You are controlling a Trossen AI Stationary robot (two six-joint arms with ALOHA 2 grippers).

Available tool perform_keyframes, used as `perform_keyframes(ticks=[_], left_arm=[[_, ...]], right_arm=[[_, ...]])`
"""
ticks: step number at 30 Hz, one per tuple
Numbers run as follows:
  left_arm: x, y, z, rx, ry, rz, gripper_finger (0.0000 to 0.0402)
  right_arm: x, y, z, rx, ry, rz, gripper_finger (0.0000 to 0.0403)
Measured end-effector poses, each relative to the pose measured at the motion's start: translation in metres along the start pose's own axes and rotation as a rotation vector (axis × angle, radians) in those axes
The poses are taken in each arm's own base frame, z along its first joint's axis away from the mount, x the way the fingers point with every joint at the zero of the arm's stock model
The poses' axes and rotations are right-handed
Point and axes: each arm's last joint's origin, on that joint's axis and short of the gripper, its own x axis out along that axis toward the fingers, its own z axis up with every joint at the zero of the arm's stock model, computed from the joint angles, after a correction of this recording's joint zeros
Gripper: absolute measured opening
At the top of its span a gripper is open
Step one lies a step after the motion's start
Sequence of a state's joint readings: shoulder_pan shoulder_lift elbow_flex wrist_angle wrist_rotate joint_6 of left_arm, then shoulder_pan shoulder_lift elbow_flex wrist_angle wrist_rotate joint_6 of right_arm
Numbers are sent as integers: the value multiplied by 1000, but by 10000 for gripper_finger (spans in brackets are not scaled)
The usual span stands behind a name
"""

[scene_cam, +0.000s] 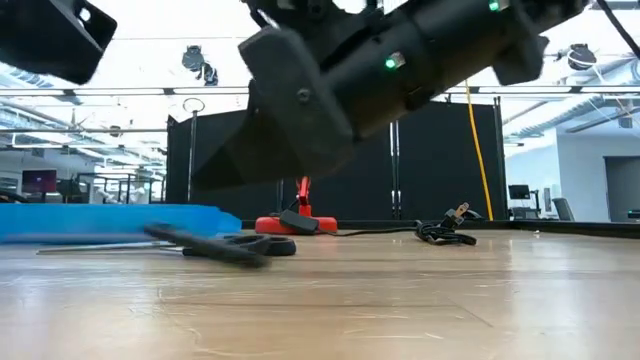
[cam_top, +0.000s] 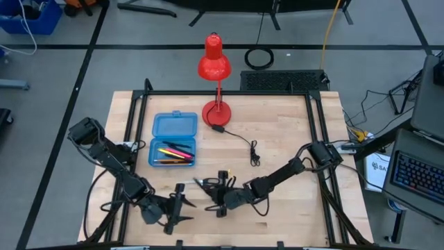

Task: Pick & place school supplies into a supply box
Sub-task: Put the black pen into the blue supply box

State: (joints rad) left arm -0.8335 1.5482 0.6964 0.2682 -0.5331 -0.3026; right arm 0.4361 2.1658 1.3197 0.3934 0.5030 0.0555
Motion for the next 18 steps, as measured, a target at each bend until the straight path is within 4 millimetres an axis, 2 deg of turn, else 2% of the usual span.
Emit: perform_keyframes(ticks=[5,8,12,18], left_arm=[[-5,-11,3,34,-43,-84,200],[-7,-15,3,48,-49,-112,200],[-9,-18,1,59,-45,-124,200],[-9,-18,0,59,-38,-122,200]], right_arm=[[11,-22,4,-21,-17,-34,3],[15,-30,6,65,-23,15,1],[12,-23,6,102,-22,79,6],[0,0,10,170,-74,93,3]])
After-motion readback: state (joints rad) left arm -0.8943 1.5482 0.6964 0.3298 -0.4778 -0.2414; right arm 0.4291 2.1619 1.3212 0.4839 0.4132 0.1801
